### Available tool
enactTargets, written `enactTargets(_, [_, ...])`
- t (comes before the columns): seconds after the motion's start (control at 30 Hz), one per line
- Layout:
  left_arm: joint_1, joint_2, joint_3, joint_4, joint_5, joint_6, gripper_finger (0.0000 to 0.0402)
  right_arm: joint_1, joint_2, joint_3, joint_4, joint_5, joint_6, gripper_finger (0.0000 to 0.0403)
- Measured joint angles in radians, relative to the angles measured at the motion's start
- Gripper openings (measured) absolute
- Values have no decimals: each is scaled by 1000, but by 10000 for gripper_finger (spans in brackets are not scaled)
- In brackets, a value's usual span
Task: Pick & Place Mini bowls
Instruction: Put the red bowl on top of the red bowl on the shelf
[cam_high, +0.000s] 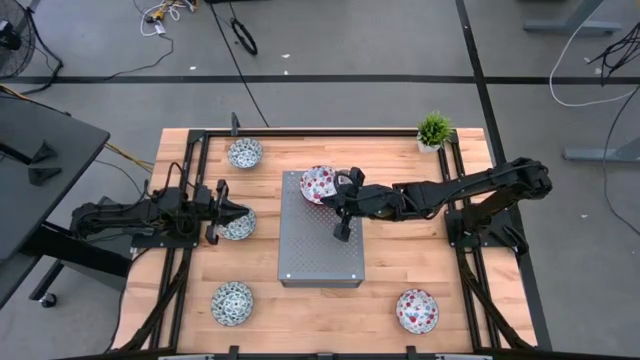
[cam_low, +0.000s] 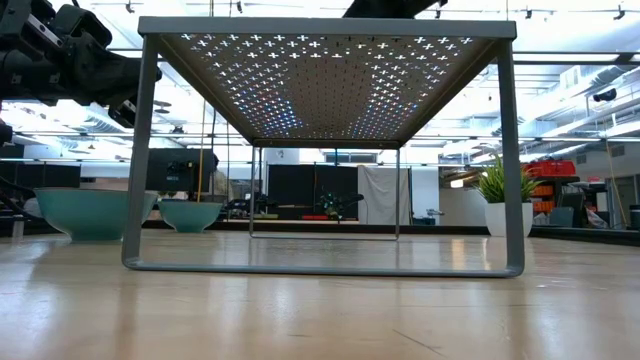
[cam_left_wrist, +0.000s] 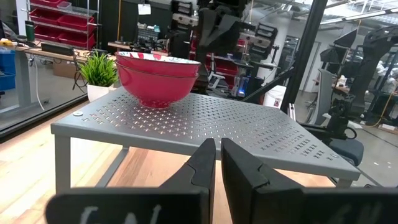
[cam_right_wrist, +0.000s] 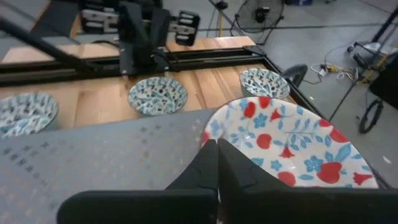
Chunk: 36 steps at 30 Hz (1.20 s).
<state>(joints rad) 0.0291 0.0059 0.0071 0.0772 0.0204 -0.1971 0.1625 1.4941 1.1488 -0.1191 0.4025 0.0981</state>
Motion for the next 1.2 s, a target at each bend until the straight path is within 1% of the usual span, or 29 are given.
enactTargets(0.2, [0,0,0,0,0,0,32,66,-67,0,-32,0,-95,0])
enactTargets(0.3, [0,0,0,0,0,0,32,110,-114,0,-61,0,-117,0])
enactTargets(0.5, [0,0,0,0,0,0,32,198,-188,0,-183,8,-106,0])
enactTargets(0.63, [0,0,0,0,0,0,32,277,-207,0,-295,9,-104,0])
enactTargets(0.87, [0,0,0,0,0,0,32,416,-205,0,-417,36,-24,0])
enactTargets(1.2, [0,0,0,0,0,0,32,561,-205,0,-533,34,112,0])
